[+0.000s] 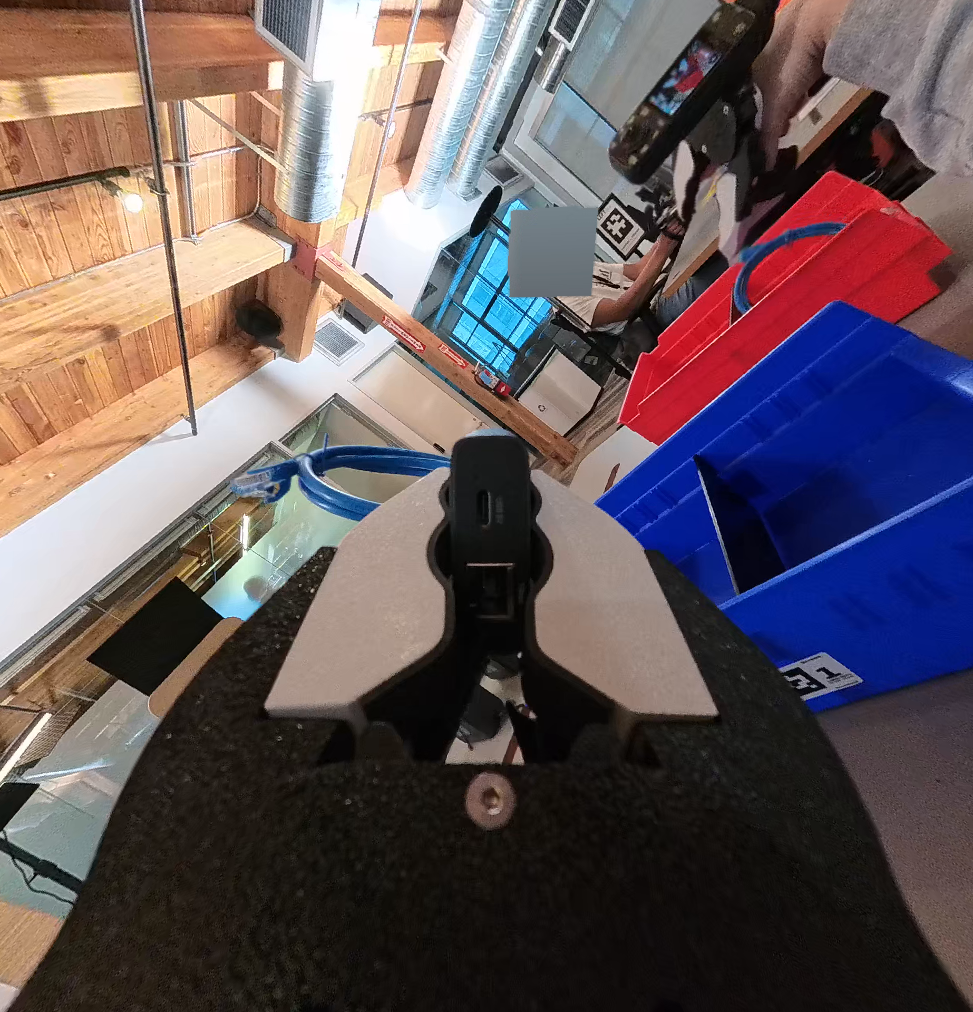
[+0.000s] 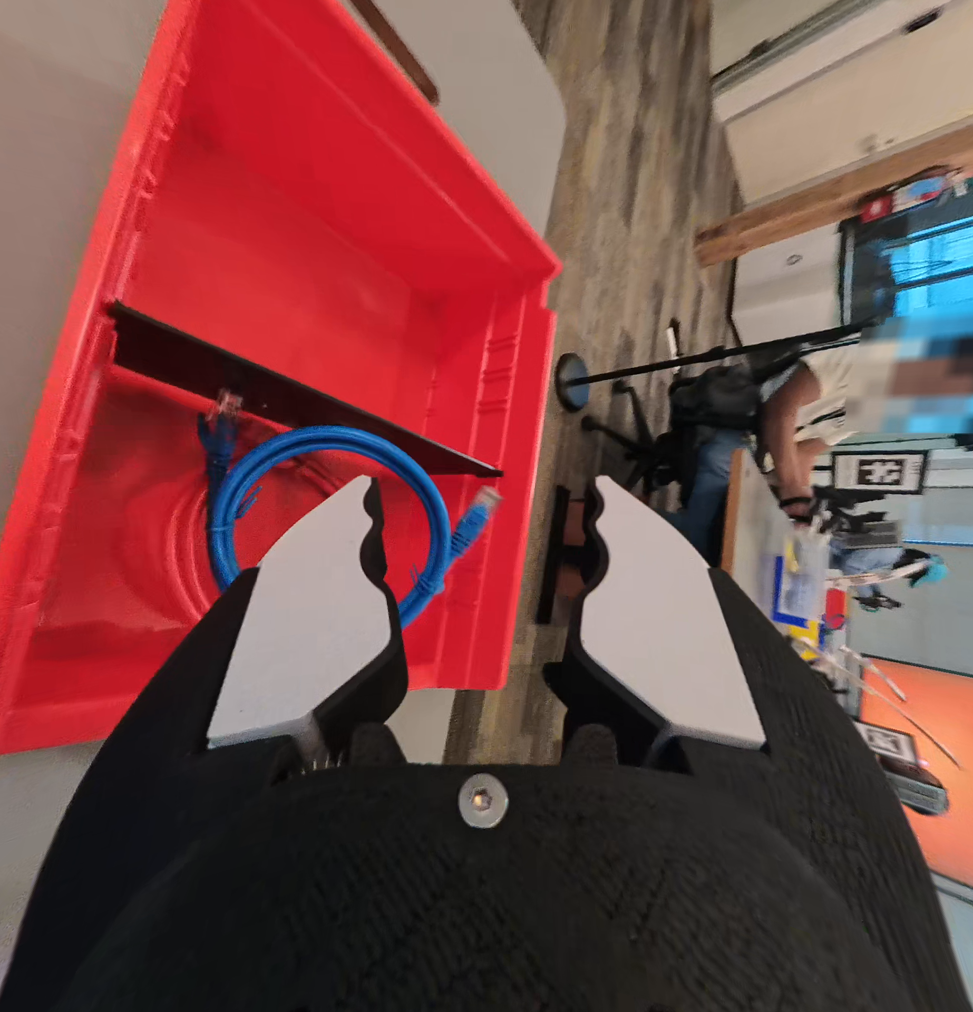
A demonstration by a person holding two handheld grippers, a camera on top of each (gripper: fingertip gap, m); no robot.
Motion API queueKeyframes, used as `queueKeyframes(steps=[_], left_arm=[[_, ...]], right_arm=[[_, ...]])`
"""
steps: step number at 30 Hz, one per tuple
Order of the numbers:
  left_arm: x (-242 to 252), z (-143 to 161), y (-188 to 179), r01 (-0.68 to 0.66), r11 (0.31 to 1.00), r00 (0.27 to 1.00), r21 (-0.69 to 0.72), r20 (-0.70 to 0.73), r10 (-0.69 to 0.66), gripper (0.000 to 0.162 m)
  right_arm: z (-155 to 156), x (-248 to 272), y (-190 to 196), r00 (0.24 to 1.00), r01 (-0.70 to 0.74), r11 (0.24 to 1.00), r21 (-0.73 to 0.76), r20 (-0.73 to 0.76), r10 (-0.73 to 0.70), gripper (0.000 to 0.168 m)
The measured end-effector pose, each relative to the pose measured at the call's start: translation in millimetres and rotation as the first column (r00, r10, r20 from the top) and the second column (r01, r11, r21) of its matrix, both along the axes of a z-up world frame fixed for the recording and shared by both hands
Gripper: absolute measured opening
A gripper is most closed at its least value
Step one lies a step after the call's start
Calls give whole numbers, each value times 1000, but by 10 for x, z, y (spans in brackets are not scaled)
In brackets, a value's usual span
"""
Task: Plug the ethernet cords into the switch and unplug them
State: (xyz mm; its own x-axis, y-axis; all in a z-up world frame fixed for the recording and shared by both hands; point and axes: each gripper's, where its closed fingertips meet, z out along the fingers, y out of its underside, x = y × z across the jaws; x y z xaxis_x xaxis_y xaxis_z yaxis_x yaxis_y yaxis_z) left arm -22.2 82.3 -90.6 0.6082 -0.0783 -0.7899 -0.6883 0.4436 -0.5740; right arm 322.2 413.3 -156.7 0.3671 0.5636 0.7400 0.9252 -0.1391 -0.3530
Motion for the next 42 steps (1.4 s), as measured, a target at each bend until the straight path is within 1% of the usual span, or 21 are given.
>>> queueKeyframes(steps=[1,3,5,7,8,9,10,12,14,15,17,18,22,25,27,29,31,35,36,39,42], left_arm=[[3,-12,6,1,1000,1000,-6,-1,-1,21],[9,-34,19,2,1000,1000,-16,-4,-2,21],[12,-50,27,3,1000,1000,-22,-5,-3,21],[13,-62,35,5,1000,1000,-29,-3,-5,21],[14,-70,40,6,999,1000,-33,-3,-6,21],[15,-81,45,7,999,1000,-37,-3,-7,21],[16,-92,49,9,999,1000,-42,-2,-9,21],[25,-116,56,18,998,1000,-54,2,-18,21],[38,-137,64,27,998,1000,-65,10,-26,21],[47,-150,70,32,997,999,-70,12,-32,21],[64,-183,81,42,995,999,-86,15,-40,21],[72,-196,82,48,994,999,-94,17,-47,21],[136,-217,56,98,988,995,-117,23,-96,21],[192,-256,43,131,982,991,-137,21,-130,23],[228,-285,30,142,980,990,-142,0,-144,21],[277,-305,-5,165,977,985,-133,-23,-170,24],[327,-330,-34,185,973,980,-136,-44,-193,24],[381,-359,-57,181,975,977,-132,-90,-193,24],[396,-364,-64,186,973,976,-135,-93,-199,21],[433,-362,-88,202,971,972,-126,-97,-214,24],[474,-352,-127,230,966,966,-114,-95,-242,21]], right_arm=[[59,-1,2,1000,-2,999,37,18,2,69],[204,-48,-25,998,-27,992,123,63,19,71],[345,-253,-129,993,-104,977,188,70,92,70],[460,-639,-330,967,-256,936,242,78,244,67],[491,-906,-492,930,-367,894,259,83,358,66],[511,-1210,-707,868,-492,827,273,84,488,64],[525,-1530,-983,777,-617,733,287,79,624,62],[588,-2097,-1613,560,-791,499,355,92,823,56],[688,-2528,-2203,383,-846,269,461,172,908,53],[699,-2692,-2468,304,-855,181,485,187,934,52],[611,-2923,-2846,165,-885,82,458,144,976,51],[548,-3000,-2938,120,-901,57,430,123,985,51],[401,-3181,-3078,18,-924,-23,381,104,994,50],[222,-3252,-3141,-27,-948,-60,313,108,994,50],[132,-3280,-3168,-52,-953,-86,290,122,991,50],[70,-3298,-3215,-85,-950,-122,286,139,987,49],[53,-3343,-3220,-89,-943,-133,306,154,984,48],[-33,-3392,-3235,-94,-952,-122,282,111,989,45],[-42,-3404,-3233,-86,-953,-115,281,112,990,42],[-29,-3452,-3161,-28,-949,-73,306,150,988,35],[-48,-3474,-3158,-10,-948,-63,312,167,986,33]])
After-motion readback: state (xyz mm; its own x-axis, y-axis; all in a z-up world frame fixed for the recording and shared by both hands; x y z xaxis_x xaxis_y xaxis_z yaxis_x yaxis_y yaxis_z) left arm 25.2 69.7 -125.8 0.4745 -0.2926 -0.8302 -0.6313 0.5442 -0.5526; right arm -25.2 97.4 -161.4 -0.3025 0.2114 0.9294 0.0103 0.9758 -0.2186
